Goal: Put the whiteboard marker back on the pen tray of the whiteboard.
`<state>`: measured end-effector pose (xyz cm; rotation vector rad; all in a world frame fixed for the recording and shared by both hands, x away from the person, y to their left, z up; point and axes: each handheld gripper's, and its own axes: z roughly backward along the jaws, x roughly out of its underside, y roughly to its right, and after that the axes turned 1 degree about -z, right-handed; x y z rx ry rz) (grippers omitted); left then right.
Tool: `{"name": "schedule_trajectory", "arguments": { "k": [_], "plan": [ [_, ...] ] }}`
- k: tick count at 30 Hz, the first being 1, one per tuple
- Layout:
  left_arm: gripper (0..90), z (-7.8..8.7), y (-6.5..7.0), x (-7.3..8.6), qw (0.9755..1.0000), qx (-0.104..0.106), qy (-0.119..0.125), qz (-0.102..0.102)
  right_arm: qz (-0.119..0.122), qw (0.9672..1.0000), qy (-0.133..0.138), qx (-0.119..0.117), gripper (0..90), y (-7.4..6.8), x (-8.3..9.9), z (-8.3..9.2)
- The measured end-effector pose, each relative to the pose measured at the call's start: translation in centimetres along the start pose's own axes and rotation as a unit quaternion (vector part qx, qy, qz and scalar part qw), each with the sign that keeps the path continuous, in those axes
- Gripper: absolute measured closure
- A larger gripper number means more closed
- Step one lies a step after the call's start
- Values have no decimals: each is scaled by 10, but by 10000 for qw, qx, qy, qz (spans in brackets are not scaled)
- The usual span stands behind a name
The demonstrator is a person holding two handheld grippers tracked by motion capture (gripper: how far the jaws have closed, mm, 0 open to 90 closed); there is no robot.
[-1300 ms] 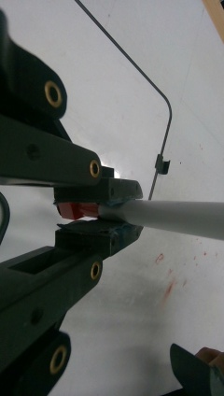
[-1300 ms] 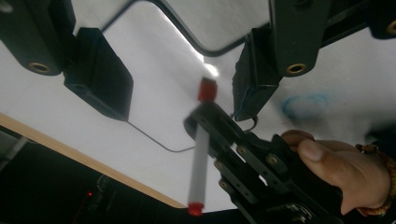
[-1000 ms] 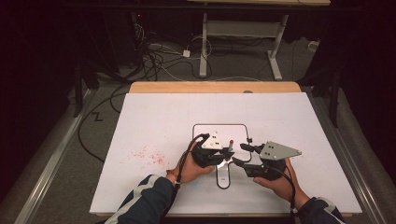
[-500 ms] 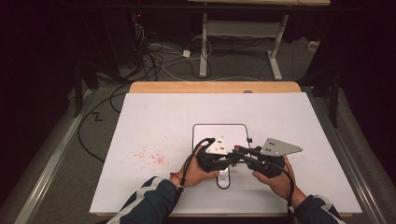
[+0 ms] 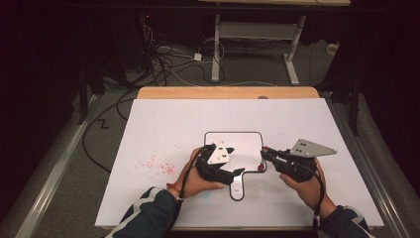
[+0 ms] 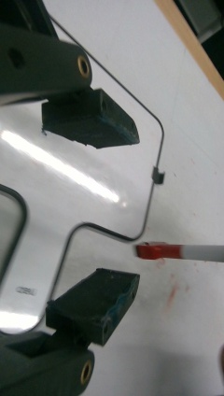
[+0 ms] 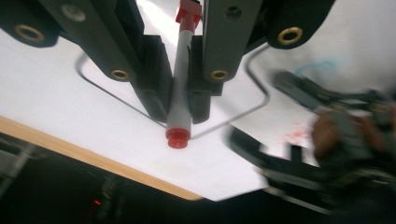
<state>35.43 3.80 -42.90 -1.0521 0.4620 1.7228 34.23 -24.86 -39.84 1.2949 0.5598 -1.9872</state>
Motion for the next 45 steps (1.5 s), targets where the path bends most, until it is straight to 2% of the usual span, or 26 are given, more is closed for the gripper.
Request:
{"name": "schedule_trajectory", "arguments": {
  "k": [3,6,9,12,13,16,19,21,22,24,26,28,30,31,33,34,38,40,45],
  "plan": [
    [218,17,-4,10,9995,-307,-98,-15,-330,9991,-222,127,813,12,0,0],
    [212,37,-7,27,9978,-655,-130,-54,-642,9969,-445,131,813,26,2,-3],
    [218,56,-8,42,9963,-859,46,44,-962,9930,-666,158,813,41,5,-12],
    [218,76,-13,57,9939,-1081,-30,235,-1198,9894,-782,240,813,54,8,-22],
    [218,84,-16,63,9917,-1224,-99,379,-1222,9889,-801,286,813,56,8,-25],
    [216,104,-24,77,9871,-1405,40,772,-1320,9877,-810,236,812,64,8,-34],
    [217,119,-29,92,9810,-1652,33,1018,-1489,9848,-868,202,810,70,8,-45],
    [218,123,-29,97,9782,-1759,-46,1103,-1646,9818,-924,212,803,75,9,-54],
    [220,124,-28,99,9773,-1774,-68,1153,-1658,9814,-939,249,799,76,9,-57],
    [220,125,-26,100,9780,-1714,-43,1187,-1755,9788,-1008,322,790,80,11,-67],
    [219,123,-23,99,9800,-1713,-84,1008,-1838,9766,-1046,390,782,83,15,-75],
    [218,119,-20,97,9812,-1623,-136,1035,-1913,9743,-1102,456,770,85,18,-81],
    [218,115,-18,96,9829,-1551,-238,964,-1967,9719,-1171,540,773,87,23,-88],
    [219,113,-18,95,9832,-1579,-300,869,-1988,9706,-1226,587,773,87,25,-92],
    [219,109,-15,94,9836,-1522,-424,873,-1953,9690,-1332,715,766,87,28,-98],
    [219,107,-14,94,9845,-1465,-444,857,-1946,9690,-1338,728,763,87,30,-101],
    [219,103,-13,92,9857,-1399,-511,786,-1897,9679,-1383,900,727,86,32,-105],
    [219,102,-12,92,9859,-1389,-536,769,-1801,9684,-1433,963,685,85,31,-105],
    [219,102,-12,92,9862,-1370,-556,749,-1480,9691,-1513,1269,679,85,30,-104]
  ]
}}
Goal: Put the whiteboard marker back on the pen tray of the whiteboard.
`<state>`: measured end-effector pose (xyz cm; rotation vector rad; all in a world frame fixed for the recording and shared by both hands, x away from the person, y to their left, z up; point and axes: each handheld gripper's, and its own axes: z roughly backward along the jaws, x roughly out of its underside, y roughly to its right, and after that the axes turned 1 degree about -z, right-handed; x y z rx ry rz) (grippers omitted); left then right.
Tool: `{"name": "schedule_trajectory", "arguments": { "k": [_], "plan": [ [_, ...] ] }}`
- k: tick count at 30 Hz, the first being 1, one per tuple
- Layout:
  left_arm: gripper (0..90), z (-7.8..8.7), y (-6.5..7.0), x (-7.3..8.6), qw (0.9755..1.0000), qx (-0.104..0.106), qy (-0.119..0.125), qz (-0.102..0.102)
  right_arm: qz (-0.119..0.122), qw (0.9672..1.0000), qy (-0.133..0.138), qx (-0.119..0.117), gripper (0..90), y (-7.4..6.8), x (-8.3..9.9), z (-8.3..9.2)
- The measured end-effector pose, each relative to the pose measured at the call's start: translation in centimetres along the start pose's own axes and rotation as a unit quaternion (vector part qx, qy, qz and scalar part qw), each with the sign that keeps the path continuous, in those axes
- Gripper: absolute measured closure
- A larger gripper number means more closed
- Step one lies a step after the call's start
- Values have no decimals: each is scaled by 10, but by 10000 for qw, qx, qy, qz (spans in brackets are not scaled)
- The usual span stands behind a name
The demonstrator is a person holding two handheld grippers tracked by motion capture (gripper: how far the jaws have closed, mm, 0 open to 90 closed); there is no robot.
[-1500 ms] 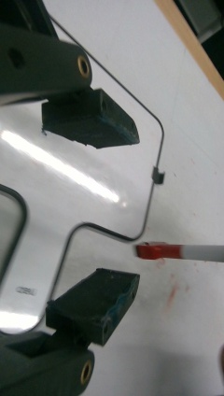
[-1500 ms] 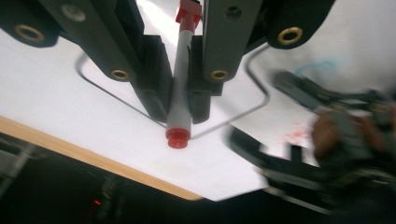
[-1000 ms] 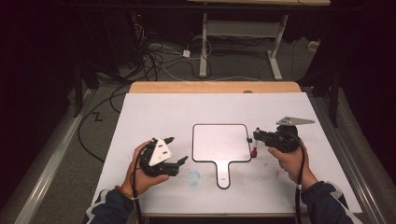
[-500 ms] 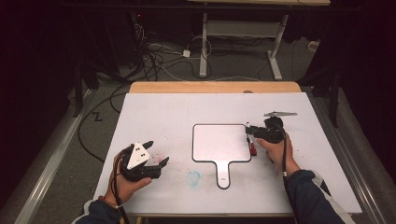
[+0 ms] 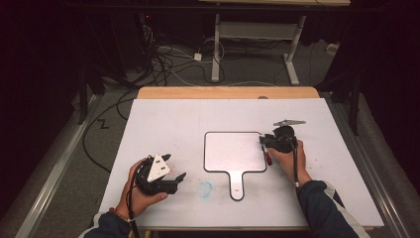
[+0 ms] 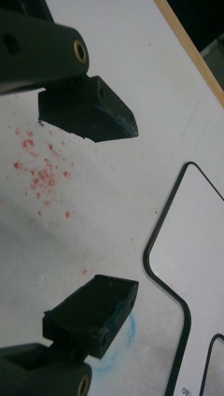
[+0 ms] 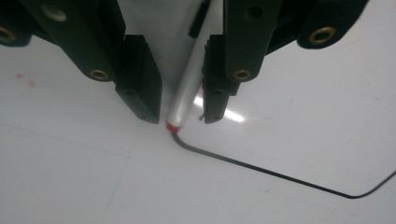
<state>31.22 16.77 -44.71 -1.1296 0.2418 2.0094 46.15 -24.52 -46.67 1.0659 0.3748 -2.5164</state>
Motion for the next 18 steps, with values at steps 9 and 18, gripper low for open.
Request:
{"name": "schedule_trajectory", "arguments": {
  "k": [9,18],
  "plan": [
    [218,0,1,0,10000,-16,-32,-39,49,10000,45,-20,587,5,4,1],
    [217,0,1,0,10000,-14,-56,-77,405,9988,173,-217,539,0,8,17]
  ]
}}
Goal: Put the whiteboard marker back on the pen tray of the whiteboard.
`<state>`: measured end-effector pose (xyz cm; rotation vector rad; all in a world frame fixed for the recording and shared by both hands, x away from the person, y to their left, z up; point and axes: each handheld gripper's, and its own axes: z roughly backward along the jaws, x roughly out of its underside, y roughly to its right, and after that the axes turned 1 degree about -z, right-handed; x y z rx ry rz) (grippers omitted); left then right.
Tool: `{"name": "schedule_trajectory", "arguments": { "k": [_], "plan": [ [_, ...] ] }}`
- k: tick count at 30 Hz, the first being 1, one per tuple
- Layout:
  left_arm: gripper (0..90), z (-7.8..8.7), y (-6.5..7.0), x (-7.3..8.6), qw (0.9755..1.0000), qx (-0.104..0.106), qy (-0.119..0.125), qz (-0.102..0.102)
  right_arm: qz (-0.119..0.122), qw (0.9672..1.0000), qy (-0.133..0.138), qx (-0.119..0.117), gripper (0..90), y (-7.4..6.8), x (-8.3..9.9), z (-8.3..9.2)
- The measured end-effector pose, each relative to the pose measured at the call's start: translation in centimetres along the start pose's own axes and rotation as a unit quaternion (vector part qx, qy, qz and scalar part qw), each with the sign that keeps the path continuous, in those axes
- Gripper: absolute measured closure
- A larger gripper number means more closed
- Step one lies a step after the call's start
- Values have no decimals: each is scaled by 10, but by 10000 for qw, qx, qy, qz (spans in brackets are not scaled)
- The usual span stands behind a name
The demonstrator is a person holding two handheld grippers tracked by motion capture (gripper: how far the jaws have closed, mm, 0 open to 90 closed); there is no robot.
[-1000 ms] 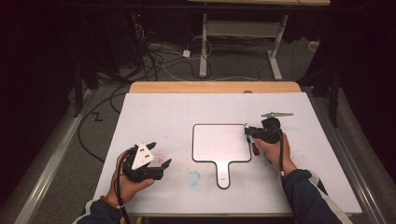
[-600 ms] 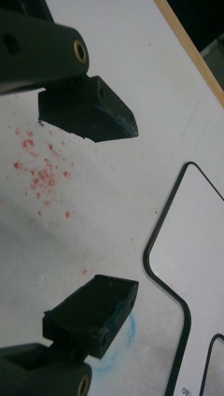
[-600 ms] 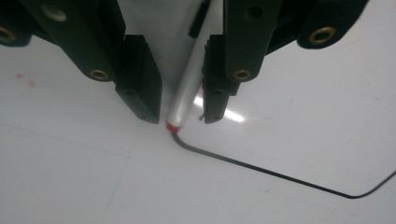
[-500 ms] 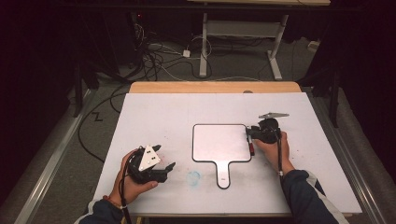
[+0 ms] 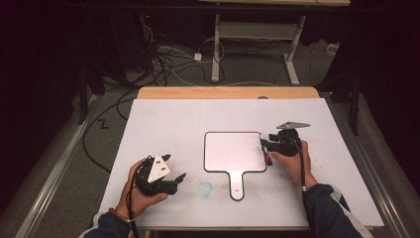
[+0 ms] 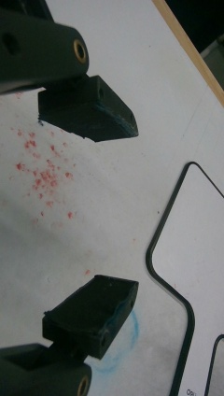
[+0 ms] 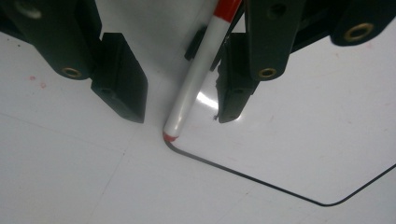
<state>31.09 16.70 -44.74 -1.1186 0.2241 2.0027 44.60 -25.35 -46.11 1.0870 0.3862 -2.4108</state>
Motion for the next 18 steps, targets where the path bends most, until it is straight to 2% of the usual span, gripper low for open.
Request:
{"name": "schedule_trajectory", "arguments": {
  "k": [12,14,18],
  "plan": [
    [217,-1,0,0,10000,4,-17,-18,112,9998,-171,27,536,1,8,-1],
    [215,-1,0,0,10000,10,-5,-6,98,9998,-145,10,527,1,8,0],
    [213,-1,0,-1,10000,24,25,-16,124,9998,125,-47,491,2,5,12]
  ]
}}
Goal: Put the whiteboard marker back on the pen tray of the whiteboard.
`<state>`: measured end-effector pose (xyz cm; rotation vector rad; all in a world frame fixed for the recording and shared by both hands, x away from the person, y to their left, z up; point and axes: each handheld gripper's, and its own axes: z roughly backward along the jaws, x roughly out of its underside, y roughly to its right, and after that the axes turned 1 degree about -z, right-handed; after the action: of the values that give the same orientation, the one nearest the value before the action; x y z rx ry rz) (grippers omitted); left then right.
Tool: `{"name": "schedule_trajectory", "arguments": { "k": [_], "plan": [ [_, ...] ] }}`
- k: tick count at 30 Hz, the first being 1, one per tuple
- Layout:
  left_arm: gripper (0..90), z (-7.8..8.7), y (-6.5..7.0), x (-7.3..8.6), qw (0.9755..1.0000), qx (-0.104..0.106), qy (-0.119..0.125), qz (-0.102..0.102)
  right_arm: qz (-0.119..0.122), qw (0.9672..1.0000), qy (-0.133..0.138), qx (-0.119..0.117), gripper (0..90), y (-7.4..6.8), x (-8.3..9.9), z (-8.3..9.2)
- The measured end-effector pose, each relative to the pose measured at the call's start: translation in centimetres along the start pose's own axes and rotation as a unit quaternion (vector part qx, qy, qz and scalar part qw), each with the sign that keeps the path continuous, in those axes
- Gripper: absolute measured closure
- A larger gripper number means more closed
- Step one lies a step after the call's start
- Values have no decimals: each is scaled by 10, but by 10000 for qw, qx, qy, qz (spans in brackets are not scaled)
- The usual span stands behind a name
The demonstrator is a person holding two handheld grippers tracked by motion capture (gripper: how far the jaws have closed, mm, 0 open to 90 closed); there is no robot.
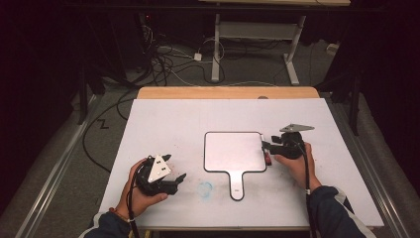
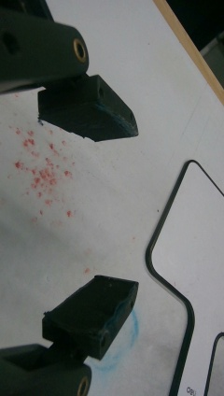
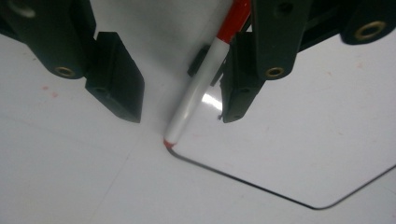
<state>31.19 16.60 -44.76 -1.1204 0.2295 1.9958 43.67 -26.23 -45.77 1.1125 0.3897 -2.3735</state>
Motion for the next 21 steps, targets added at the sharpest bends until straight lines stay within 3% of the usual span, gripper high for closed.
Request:
{"name": "schedule_trajectory", "arguments": {
  "k": [2,5,12,15,21],
  "plan": [
    [212,-1,0,0,10000,-1,6,-23,149,9998,151,-23,471,-2,-2,9],
    [212,-3,1,1,10000,2,-15,-27,559,9975,418,80,460,-8,-3,26],
    [209,-5,0,3,10000,-46,-47,-34,1257,9876,914,238,420,-21,0,63],
    [209,-7,1,3,9999,-67,-58,-81,1385,9846,1043,235,403,-24,4,73],
    [209,-10,2,4,9998,-72,-83,-140,1448,9824,1150,247,359,-26,10,88]
  ]
}}
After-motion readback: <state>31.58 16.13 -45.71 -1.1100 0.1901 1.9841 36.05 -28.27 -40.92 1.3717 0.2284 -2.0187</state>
